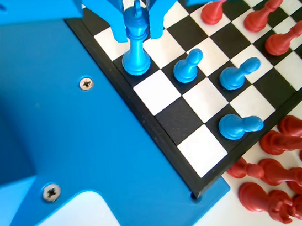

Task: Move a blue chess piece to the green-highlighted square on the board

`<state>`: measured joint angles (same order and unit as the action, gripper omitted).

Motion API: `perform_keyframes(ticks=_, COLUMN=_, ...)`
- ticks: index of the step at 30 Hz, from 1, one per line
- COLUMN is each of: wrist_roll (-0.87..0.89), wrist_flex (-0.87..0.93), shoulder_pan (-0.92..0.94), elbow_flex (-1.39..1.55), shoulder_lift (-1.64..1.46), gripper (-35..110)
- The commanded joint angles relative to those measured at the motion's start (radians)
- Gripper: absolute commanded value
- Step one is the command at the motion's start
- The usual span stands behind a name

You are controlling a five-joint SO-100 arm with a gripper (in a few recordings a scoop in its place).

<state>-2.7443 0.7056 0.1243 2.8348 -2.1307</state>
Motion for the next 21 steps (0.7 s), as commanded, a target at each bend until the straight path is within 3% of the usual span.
perform_keyframes(ticks=1, wrist_roll=-0.008, wrist_flex=-0.02, shoulder_pan=0.006, elbow_flex=0.009, shoulder_lift=-0.023, gripper=14)
perform_keyframes(ticks=8, wrist_roll=-0.026, wrist_flex=0.009, shoulder_pan=0.015, elbow_flex=-0.02, shoulder_lift=-0.023, gripper=14)
perform_keyframes(ticks=17, wrist_roll=-0.017, wrist_flex=0.399, shoulder_pan=0.014, elbow_flex=-0.302, shoulder_lift=-0.023, gripper=10)
perform_keyframes(ticks=21, wrist_roll=0.003, wrist_flex=0.486, shoulder_pan=0.014, elbow_flex=-0.399, shoulder_lift=-0.025, gripper=4)
